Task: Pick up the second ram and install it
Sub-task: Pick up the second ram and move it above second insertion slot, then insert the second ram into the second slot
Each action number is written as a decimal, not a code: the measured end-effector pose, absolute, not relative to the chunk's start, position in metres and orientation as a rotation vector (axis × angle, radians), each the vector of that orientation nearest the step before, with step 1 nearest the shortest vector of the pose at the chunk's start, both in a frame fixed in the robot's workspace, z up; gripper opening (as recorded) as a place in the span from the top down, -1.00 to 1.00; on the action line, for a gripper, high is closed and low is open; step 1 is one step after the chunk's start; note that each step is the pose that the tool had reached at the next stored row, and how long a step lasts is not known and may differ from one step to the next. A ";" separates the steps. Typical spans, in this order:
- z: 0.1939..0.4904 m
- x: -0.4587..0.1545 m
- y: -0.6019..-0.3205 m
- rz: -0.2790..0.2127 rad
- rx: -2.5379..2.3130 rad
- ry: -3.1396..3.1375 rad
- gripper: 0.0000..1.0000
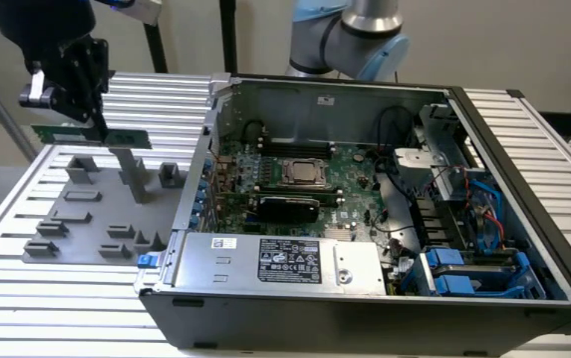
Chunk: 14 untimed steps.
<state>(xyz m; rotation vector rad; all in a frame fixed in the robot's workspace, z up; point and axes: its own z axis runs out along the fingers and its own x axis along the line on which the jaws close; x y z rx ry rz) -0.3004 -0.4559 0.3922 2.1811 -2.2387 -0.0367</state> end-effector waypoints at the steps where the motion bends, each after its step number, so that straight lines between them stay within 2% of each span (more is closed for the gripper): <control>1: 0.396 -0.296 -0.456 -0.038 2.181 -2.239 1.00; 7: 0.422 -0.269 -0.456 -0.042 2.181 -2.238 1.00; 14: 0.433 -0.237 -0.456 -0.042 2.181 -2.238 1.00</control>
